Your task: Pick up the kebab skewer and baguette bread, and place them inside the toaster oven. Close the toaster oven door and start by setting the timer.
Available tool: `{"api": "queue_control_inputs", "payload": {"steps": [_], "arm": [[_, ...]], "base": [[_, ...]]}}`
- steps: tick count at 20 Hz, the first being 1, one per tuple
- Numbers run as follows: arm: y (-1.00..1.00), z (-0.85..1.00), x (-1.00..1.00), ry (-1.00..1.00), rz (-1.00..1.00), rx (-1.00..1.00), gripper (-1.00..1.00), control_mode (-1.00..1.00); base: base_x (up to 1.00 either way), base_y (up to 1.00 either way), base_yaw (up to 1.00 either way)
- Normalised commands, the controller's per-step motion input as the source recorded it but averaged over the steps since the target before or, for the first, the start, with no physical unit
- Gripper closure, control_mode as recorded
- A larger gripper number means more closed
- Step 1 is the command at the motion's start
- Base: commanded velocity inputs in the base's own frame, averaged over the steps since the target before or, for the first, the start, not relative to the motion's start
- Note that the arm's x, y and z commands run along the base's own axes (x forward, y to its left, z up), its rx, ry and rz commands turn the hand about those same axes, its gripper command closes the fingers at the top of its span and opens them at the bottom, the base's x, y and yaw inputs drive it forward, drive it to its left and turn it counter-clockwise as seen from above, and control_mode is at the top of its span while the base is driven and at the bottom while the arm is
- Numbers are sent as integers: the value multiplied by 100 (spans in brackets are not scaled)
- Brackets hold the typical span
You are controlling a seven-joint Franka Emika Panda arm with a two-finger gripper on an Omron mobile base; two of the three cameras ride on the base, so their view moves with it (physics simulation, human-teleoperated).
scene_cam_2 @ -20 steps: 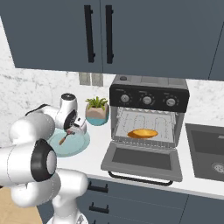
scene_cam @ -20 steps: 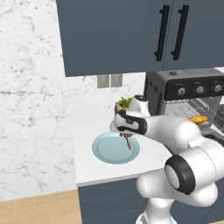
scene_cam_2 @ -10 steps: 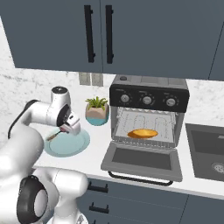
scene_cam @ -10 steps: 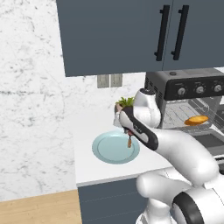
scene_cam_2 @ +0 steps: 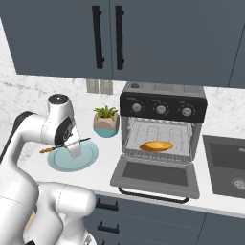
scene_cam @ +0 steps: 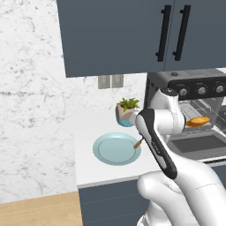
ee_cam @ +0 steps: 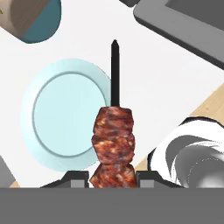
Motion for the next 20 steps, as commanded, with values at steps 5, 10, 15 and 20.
{"api": "queue_control_inputs", "payload": {"steps": [5, 10, 15, 20], "arm": [[-31, 30, -75, 3, -36, 7, 100, -100], [-33, 24, -58, 0, -29, 4, 100, -100], [-45, 23, -31, 0, -15, 3, 100, -100], [-51, 26, -23, -1, -11, 1, 100, -100]], "base": [[0, 0, 0], [0, 0, 0], [0, 0, 0], [0, 0, 0]]}}
